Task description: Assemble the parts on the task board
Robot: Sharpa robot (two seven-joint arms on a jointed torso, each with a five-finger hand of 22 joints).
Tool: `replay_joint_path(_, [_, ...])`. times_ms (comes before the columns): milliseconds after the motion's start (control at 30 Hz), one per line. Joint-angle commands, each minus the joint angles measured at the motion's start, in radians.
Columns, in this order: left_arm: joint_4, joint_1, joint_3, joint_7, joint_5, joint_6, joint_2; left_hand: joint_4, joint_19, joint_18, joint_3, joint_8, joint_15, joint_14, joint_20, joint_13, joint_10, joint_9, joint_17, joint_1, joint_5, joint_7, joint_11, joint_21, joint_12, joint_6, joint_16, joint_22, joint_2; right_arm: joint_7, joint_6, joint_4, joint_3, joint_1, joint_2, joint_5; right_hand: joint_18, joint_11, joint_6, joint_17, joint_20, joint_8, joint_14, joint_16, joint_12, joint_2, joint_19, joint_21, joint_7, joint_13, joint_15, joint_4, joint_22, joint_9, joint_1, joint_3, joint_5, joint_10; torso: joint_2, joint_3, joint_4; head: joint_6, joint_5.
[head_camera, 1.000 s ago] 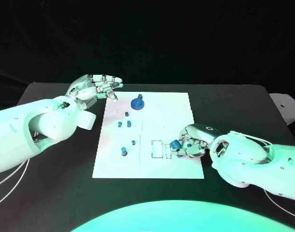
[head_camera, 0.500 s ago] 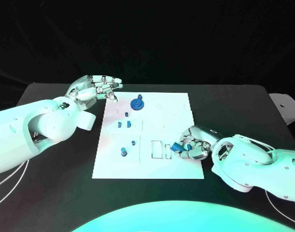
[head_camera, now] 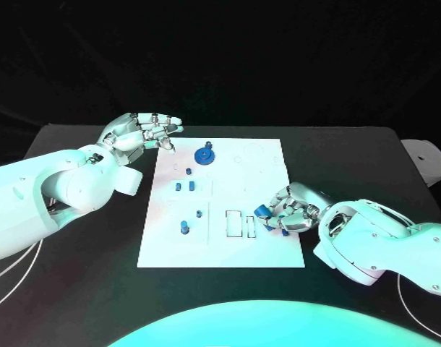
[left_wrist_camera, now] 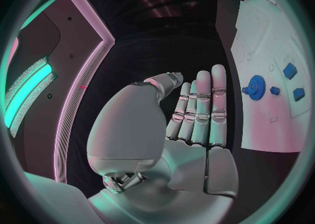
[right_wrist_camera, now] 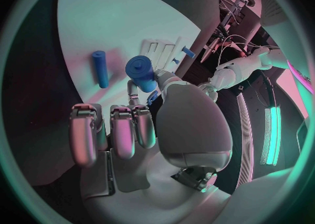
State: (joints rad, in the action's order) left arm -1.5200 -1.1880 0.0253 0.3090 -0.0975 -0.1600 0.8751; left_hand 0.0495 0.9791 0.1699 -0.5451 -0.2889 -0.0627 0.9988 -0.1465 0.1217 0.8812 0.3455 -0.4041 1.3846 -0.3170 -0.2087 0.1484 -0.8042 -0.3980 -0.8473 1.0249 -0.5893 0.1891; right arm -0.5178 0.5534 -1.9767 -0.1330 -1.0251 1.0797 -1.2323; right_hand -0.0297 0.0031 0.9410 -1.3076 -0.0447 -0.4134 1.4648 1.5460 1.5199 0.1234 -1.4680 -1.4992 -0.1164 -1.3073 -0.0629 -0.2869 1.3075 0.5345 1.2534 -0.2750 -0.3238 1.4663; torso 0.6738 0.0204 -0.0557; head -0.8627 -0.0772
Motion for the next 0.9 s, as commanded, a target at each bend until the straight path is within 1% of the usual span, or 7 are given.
replay_joint_path(33, [-0.003,-0.001,-0.001,0.004,-0.001,0.016,-0.002,-0.005,-0.005,0.014,0.001,-0.007,-0.002,-0.006,0.000,-0.001,-0.006,-0.001,0.001,-0.003,0.000,0.001,-0.001,-0.004,-0.007,-0.005,-0.003,-0.002,-0.002,0.024,0.051,-0.010,0.001,-0.008,-0.002,0.034,0.017,-0.010,0.055,-0.194,0.007,-0.013,0.093,0.005,0.005,-0.014,-0.085,-0.006,0.049,-0.224,-0.007,-0.001,0.246,0.007,0.007,-0.025,-0.007,0.075,0.000,0.0004,-0.0001,0.003,0.000])
replay_joint_path(233, [-0.004,-0.001,-0.001,0.004,-0.001,0.016,-0.004,-0.005,-0.005,0.014,0.001,-0.007,-0.002,-0.006,0.000,-0.001,-0.006,-0.001,0.001,-0.003,0.000,0.001,-0.001,-0.004,-0.007,-0.005,-0.003,-0.002,-0.002,0.028,0.029,0.001,0.002,-0.014,-0.044,0.049,0.017,-0.011,0.057,-0.194,0.007,-0.014,0.093,0.005,0.006,-0.009,-0.085,-0.006,0.050,-0.225,-0.008,-0.001,0.246,0.008,-0.002,-0.028,-0.006,0.076,0.001,0.0002,0.0019,0.002,0.003])
replay_joint_path(333, [-0.005,-0.001,-0.001,0.004,-0.001,0.017,-0.005,-0.005,-0.005,0.014,0.001,-0.007,-0.002,-0.006,0.000,-0.001,-0.006,-0.001,0.001,-0.003,0.000,0.001,-0.001,-0.004,-0.007,-0.005,-0.003,-0.002,-0.002,0.029,0.014,0.014,0.002,-0.013,-0.075,0.058,0.016,-0.011,0.057,-0.193,0.008,-0.014,0.093,0.005,0.005,-0.007,-0.084,-0.003,0.050,-0.224,-0.008,-0.002,0.246,0.008,-0.007,-0.030,-0.002,0.076,0.001,0.0002,0.0010,0.003,0.002])
replay_joint_path(533, [-0.011,-0.001,-0.001,0.004,-0.001,0.018,-0.007,-0.006,-0.006,0.014,0.001,-0.008,-0.002,-0.007,0.000,-0.002,-0.006,-0.001,0.002,-0.003,-0.001,0.000,-0.001,-0.004,-0.008,-0.005,-0.003,-0.002,-0.003,0.027,-0.026,0.044,0.002,-0.007,-0.132,0.069,0.016,-0.011,0.057,-0.192,0.008,-0.014,0.093,0.004,0.004,-0.005,-0.084,-0.001,0.050,-0.223,-0.008,-0.002,0.245,0.008,-0.015,-0.034,0.005,0.075,0.000,0.0005,-0.0037,-0.001,0.003])
replay_joint_path(633, [-0.013,-0.001,-0.001,0.004,-0.001,0.018,-0.006,-0.006,-0.006,0.014,0.001,-0.008,-0.002,-0.007,0.000,-0.002,-0.006,-0.001,0.002,-0.003,-0.001,0.000,-0.001,-0.004,-0.008,-0.005,-0.003,-0.002,-0.003,0.025,-0.039,0.054,0.002,-0.005,-0.148,0.071,0.016,-0.011,0.058,-0.191,0.008,-0.014,0.093,0.004,0.005,-0.005,-0.084,-0.001,0.050,-0.224,-0.008,-0.002,0.245,0.008,-0.020,-0.036,0.008,0.076,0.001,0.0010,-0.0021,-0.002,0.006])
replay_joint_path(733, [-0.015,-0.001,-0.001,0.005,-0.001,0.017,-0.005,-0.006,-0.006,0.014,0.001,-0.008,-0.002,-0.007,0.000,-0.002,-0.006,-0.001,0.002,-0.003,-0.001,0.000,-0.001,-0.004,-0.008,-0.005,-0.003,-0.002,-0.003,0.021,-0.049,0.066,0.002,-0.003,-0.163,0.071,0.016,-0.011,0.060,-0.193,0.008,-0.015,0.093,0.005,0.005,-0.004,-0.084,-0.002,0.050,-0.224,-0.008,-0.002,0.245,0.009,-0.030,-0.040,0.014,0.076,0.001,0.0005,0.0001,-0.003,0.009])
replay_joint_path(900, [-0.016,-0.001,-0.001,0.004,-0.001,0.018,-0.005,-0.006,-0.006,0.014,0.001,-0.008,-0.002,-0.007,0.000,-0.002,-0.006,-0.001,0.002,-0.003,-0.001,0.000,-0.001,-0.004,-0.008,-0.005,-0.003,-0.002,-0.003,0.011,-0.059,0.087,0.002,-0.002,-0.179,0.069,0.016,-0.011,0.061,-0.193,0.009,-0.016,0.093,0.005,0.006,0.000,-0.084,-0.002,0.050,-0.225,-0.008,-0.003,0.245,0.010,-0.049,-0.042,0.022,0.076,0.001,-0.0004,0.0001,-0.005,0.010])
